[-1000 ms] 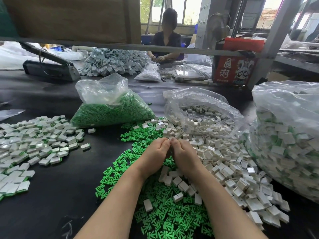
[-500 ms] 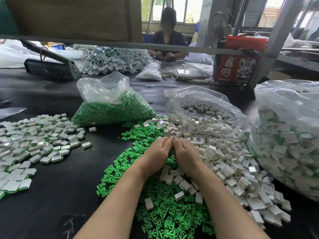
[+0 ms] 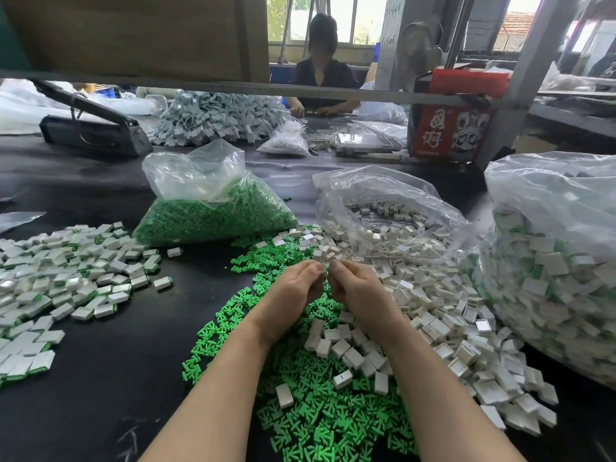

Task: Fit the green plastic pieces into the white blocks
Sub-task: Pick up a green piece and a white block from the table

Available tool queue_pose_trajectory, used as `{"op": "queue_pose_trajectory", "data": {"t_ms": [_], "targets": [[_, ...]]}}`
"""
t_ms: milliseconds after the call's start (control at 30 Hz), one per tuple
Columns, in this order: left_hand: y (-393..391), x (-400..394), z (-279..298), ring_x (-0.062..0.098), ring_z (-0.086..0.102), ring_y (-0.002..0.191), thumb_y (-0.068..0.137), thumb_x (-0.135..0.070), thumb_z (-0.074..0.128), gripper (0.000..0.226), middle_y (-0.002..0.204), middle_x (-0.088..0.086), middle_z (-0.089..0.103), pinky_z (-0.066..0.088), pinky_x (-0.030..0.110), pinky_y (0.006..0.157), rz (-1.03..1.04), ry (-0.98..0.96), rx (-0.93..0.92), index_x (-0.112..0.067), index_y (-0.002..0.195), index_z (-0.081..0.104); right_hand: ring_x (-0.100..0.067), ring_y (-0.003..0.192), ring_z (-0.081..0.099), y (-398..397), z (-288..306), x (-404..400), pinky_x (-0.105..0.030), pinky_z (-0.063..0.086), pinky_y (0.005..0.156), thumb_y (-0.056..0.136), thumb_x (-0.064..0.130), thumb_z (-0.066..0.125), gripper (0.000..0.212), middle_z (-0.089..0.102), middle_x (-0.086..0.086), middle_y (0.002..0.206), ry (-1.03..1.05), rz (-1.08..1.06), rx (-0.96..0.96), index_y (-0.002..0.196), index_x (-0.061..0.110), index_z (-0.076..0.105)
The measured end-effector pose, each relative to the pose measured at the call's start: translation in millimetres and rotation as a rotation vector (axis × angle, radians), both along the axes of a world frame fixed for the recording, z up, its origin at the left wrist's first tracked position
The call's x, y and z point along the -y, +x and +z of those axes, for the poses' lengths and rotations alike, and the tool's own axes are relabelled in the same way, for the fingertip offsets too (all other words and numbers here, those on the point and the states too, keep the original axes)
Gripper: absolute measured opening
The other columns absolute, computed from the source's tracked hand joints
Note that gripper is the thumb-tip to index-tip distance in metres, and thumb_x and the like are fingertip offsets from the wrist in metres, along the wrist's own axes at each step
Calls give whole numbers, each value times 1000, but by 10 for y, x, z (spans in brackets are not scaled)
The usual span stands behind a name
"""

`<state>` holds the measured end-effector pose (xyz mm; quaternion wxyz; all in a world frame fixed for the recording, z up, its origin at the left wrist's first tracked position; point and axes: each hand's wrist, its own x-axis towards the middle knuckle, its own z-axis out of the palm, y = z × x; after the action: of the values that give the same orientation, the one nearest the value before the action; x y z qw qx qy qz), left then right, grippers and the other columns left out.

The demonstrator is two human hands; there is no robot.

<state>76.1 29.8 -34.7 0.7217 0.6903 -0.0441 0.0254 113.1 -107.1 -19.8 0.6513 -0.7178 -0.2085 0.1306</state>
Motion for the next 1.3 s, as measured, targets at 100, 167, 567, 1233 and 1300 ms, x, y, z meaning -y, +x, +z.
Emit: {"op": "queue_pose_trajectory", "data": {"t_ms": [100, 167, 567, 1233, 1300], "targets": [[14, -27, -7, 12, 41, 70, 102, -21, 43, 20, 74, -2, 46, 37, 22, 67, -26, 9, -27, -11, 91, 56, -4, 45, 31, -2, 8, 12, -15, 29, 46, 103, 10, 41, 41, 35, 7, 53, 3, 34, -6, 62, 15, 43], [11, -56, -5, 10, 37, 67, 96, -26, 46, 18, 72, -4, 42, 33, 24, 66, -64, -2, -40, -11, 90, 54, -5, 45, 30, 2, 17, 36, -16, 28, 45, 103, 11, 41, 40, 33, 5, 53, 9, 72, -37, 63, 14, 41], [-62, -79, 82, 5, 28, 50, 96, -27, 41, 31, 57, -10, 34, 29, 12, 47, -204, 50, -34, -25, 65, 45, -8, 47, 25, -3, 68, 134, -20, 21, 46, 103, 12, 39, 41, 30, 4, 53, -29, 188, -74, 63, 14, 38], [-39, -55, 36, 8, 43, 67, 104, -22, 41, 26, 70, -8, 49, 41, 17, 64, -102, 20, -47, -16, 95, 65, -8, 48, 30, 22, -51, 28, -20, 25, 45, 103, 26, 41, 45, 36, 4, 55, -17, 126, 25, 63, 25, 62], [-44, -57, 57, 3, 52, 71, 103, -23, 44, 32, 73, -10, 57, 47, 15, 69, -104, -32, -20, -27, 88, 72, -7, 45, 28, 15, -38, 20, -19, 26, 45, 99, 39, 40, 47, 34, 5, 51, 28, 131, 18, 58, 20, 54]]}}
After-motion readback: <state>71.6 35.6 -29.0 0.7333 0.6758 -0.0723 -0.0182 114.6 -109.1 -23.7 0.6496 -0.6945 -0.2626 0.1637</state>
